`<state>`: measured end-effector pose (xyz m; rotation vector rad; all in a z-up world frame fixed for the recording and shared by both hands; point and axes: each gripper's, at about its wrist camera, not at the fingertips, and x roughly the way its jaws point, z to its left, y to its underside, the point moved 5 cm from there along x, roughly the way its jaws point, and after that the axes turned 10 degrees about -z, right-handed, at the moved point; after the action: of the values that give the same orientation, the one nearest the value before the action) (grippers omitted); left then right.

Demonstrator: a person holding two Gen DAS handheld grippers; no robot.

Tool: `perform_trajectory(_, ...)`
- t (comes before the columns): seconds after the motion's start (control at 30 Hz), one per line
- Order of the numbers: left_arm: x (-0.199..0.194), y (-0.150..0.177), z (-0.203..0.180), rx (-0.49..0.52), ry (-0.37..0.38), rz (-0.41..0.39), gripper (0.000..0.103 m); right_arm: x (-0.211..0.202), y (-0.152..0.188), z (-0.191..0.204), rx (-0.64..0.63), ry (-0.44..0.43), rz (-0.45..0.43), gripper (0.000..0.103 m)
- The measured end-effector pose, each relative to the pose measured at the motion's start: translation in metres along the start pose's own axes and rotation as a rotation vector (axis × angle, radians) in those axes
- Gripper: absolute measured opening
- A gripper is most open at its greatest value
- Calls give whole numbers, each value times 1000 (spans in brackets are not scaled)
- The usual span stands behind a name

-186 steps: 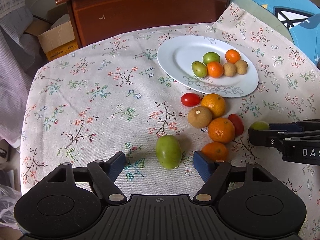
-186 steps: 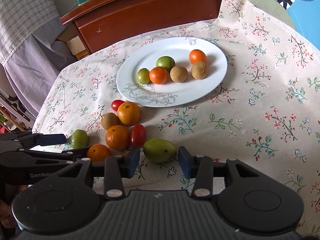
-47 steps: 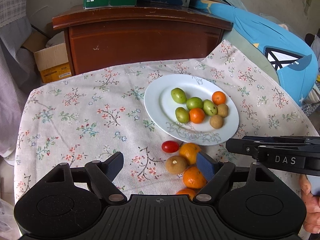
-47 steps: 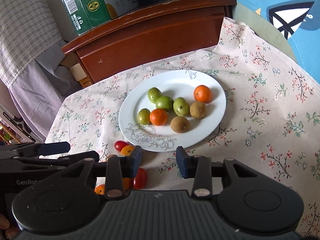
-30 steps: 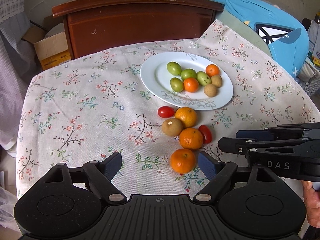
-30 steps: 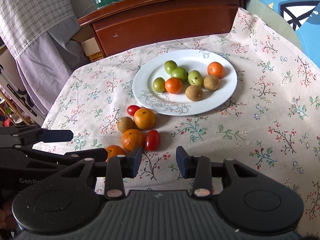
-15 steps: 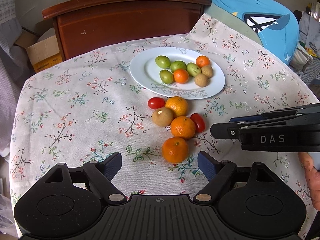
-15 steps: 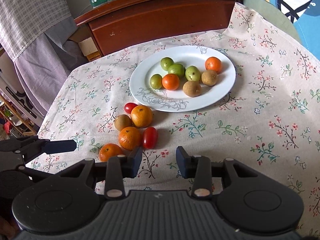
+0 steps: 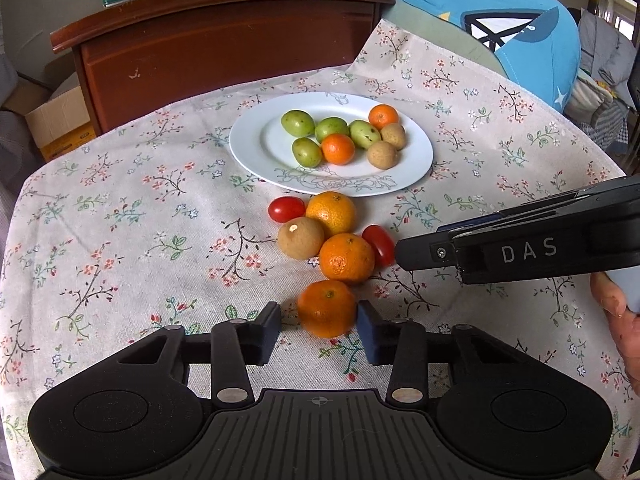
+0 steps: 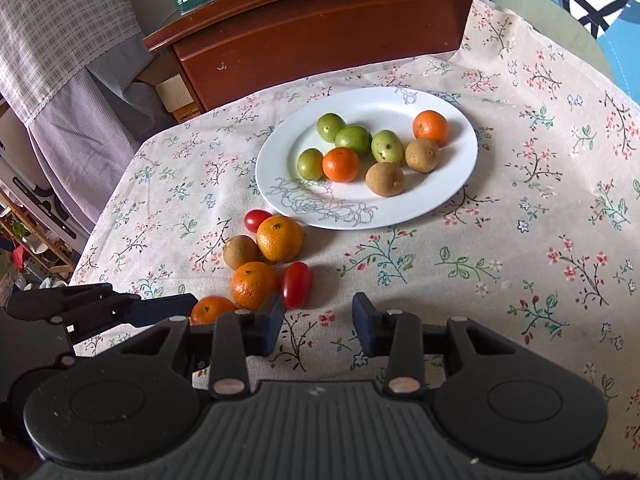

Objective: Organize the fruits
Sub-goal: 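Grasp a tangerine with the left tool while the right tool closes on a red cherry tomato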

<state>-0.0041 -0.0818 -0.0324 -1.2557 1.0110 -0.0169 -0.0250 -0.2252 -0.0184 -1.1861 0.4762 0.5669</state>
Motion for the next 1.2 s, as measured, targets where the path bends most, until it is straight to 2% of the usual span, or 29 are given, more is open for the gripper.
perform_trajectory(0.07,-1,-1,3,-10,0,-3,29,3,1,1,-5,-5,5,38)
perform_trajectory(0.33,-2,-4,33,-94,-115,6,29,12,0,12,-80,-29,1,39)
perform_trajectory(0.5,-3,-6,36,-111,-129,0,29,15,0,10,-106,22,5,39)
perform_trajectory(0.8,0,-6,36,-119,-132,6,31,20,0,14,-112,12,-18,39)
perform_trajectory(0.9,1,-6,35,-125,-119,6,38,21,-1,14,-107,8,-21,39)
perform_trajectory(0.93,1,-6,34,-125,-115,5,42,22,-1,14,-109,9,-23,38)
perform_trajectory(1.1,2,-5,29,-80,-128,-2,40,23,-1,17,-128,10,-37,31)
perform_trajectory(1.2,2,-6,30,-72,-139,-10,30,24,-1,19,-136,6,-39,21)
